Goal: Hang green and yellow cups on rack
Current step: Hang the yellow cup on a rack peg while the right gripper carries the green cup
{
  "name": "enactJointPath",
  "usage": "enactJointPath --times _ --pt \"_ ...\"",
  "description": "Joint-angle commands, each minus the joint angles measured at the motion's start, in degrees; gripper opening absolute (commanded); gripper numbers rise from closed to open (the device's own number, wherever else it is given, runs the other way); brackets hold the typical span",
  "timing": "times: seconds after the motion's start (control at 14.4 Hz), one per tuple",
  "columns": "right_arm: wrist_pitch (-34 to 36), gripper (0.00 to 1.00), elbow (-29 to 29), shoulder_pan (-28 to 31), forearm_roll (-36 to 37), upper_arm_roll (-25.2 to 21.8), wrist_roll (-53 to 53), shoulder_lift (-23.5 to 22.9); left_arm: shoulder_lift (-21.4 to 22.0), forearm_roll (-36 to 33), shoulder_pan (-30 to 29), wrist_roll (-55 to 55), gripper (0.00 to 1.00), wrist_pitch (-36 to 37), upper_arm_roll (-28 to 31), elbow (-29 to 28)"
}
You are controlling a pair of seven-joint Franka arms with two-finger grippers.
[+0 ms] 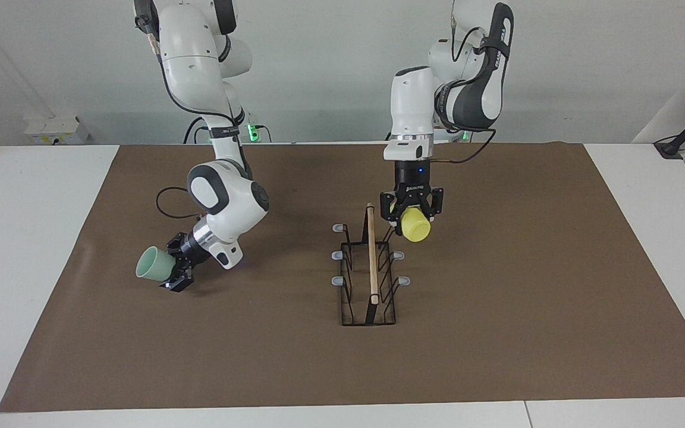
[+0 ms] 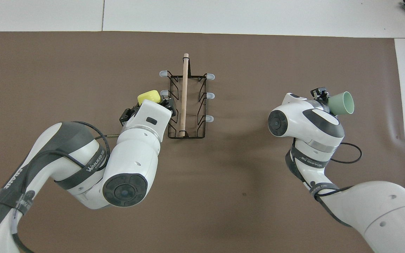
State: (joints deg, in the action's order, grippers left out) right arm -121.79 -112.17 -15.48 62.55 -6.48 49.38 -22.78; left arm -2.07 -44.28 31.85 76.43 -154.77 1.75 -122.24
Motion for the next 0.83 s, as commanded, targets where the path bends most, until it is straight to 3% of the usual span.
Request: enactJointPath --times 0.0,0.21,0.76 --pt "-1.1 0.00 0.1 2.6 -12.7 0.6 5.5 4.8 0.8 -2.0 0.3 1.3 0.00 -4.4 1.1 -1.7" --pt "-0.8 0.00 0.6 1.8 -19.6 0.7 6.4 8.6 0.4 -3.4 0.2 1.3 0.00 -5.3 1.1 -2.1" --pt "-6.2 0.00 0.6 5.2 -56.1 0.6 16.7 16.0 0.6 -4.5 -1.6 1.3 0.00 -8.5 0.9 -4.4"
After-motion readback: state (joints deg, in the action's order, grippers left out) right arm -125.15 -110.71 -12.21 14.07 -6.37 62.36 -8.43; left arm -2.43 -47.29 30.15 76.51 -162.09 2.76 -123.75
